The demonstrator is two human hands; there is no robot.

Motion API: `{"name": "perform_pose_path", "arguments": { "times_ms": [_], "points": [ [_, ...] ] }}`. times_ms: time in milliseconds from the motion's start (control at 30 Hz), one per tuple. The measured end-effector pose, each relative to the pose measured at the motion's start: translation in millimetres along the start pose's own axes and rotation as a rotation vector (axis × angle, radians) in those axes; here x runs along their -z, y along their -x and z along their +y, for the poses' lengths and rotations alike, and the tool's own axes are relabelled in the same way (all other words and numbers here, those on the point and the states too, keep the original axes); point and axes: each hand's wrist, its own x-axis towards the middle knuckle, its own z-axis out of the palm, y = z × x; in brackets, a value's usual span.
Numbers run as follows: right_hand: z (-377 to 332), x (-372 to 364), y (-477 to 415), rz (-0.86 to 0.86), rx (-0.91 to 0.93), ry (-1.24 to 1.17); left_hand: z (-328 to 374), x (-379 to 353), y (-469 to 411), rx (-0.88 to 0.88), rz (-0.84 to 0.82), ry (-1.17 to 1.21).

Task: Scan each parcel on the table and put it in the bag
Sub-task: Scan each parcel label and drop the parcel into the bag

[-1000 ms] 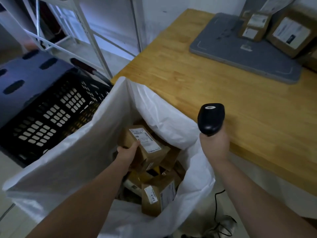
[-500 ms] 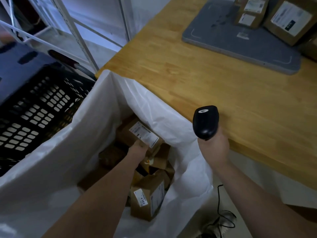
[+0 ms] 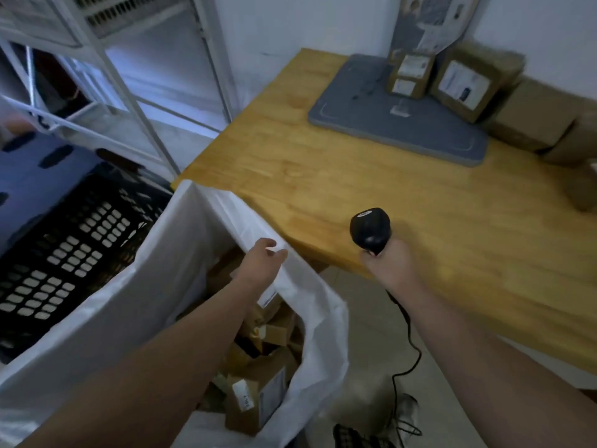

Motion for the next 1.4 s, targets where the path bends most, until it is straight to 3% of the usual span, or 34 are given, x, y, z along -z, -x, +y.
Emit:
{"name": "perform_pose_path", "arguments": {
  "times_ms": [267,467,667,967,1400],
  "points": [
    [22.6,139.2,-35.2,0.163,-0.028,0.106,133.8,-73.2,-0.9,-0.217,-0.074,0.010],
    [65.8,240.8,-68.4,0.288,-0.093,0.059,210.9,-149.9,-15.9,-0.268,-0.116,0.026],
    [81.7,303.3,-108.7,0.309,0.013,0.074,266.6,-201.1,-38.4,-0.268,-0.110,0.042],
    [60.8,297.2,-204.8,0.172,-0.009,-0.134,306.9,-209.5,-124.6,-0.256,-0.080,-0.024],
    [-8.6,266.5,-380.5,0.199,0.003,-0.168,394.0,-195.9,-346.9,-0.268,-0.043,-0.286]
  ]
}}
